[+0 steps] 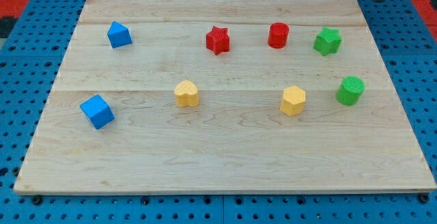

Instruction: Push the red star closer to the red circle

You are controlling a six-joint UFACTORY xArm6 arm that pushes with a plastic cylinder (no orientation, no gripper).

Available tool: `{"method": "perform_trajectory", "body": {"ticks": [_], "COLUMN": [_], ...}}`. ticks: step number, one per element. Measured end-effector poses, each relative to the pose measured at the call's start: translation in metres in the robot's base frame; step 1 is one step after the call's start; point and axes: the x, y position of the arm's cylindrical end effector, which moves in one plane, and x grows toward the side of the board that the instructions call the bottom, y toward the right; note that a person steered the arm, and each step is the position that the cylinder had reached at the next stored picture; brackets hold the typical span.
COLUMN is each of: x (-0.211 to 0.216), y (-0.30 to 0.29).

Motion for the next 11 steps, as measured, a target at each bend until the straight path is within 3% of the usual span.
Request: {"method": "perform_trajectory", "body": {"ticks": [4, 6, 7, 8, 9, 10, 11], "x": [-0.011, 0.102, 0.144, 0.149, 0.128, 0.119, 0.118], "y": [0.008, -0.005, -0.039, -0.096, -0.153, -0.177, -0.145]}}
